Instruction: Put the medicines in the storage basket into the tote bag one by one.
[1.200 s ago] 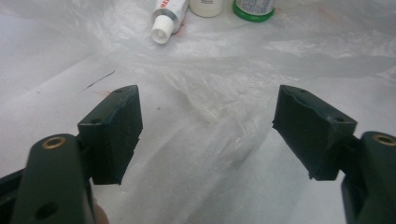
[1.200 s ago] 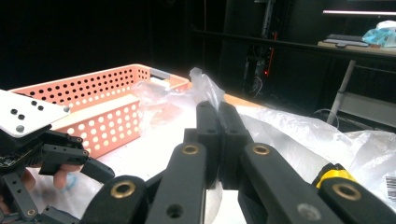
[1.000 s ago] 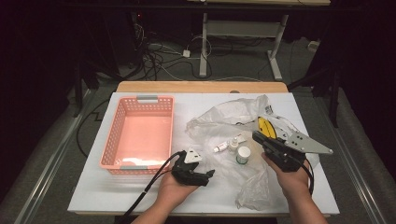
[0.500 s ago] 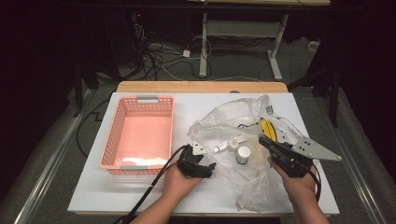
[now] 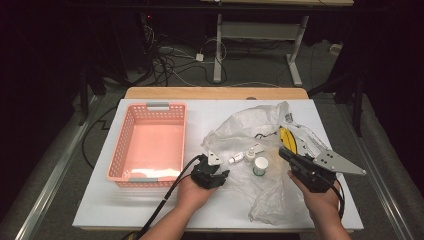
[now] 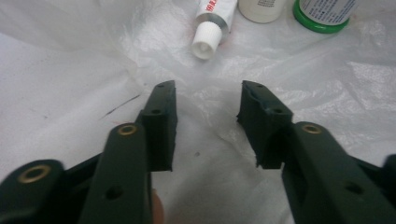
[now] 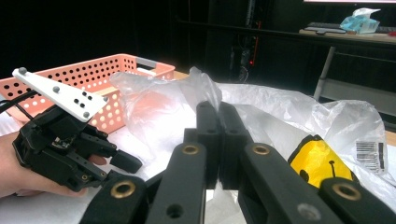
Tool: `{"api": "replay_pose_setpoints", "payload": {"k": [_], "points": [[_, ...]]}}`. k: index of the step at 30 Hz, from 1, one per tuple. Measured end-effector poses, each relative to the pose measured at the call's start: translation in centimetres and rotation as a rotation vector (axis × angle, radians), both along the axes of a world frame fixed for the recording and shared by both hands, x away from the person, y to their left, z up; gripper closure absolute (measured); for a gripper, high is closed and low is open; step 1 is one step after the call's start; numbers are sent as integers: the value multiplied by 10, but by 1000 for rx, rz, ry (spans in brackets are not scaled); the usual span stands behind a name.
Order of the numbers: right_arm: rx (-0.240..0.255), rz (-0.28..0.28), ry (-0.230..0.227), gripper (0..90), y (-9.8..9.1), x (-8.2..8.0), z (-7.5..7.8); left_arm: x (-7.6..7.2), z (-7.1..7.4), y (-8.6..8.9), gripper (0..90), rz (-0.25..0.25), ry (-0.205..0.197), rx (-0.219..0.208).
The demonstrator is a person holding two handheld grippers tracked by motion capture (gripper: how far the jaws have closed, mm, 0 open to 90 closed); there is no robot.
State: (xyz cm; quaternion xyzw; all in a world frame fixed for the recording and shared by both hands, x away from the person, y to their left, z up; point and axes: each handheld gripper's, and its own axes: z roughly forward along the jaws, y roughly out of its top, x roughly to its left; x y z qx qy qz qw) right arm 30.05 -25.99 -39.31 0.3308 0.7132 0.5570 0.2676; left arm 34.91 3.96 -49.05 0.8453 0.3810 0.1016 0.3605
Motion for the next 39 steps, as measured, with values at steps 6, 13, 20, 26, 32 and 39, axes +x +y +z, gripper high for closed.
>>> {"api": "replay_pose_setpoints", "payload": {"k": [6,13,20,26,32,39], "points": [[-14,0,-1,900,4,4,-1,0,0,1,735,-1,-5,-13],[-16,16,-16,900,9,1,1,-1,0,2,884,-51,7,-34],[-13,24,-16,900,5,-3,0,-9,3,12,889,-37,-51,-110],[-16,35,-16,900,4,-2,-1,-24,5,12,887,-43,-108,-94],[-19,39,-22,900,6,-3,1,-16,4,2,541,-47,-91,-50],[-18,38,-12,900,7,-2,-1,-10,0,-11,493,-111,-16,13]]}}
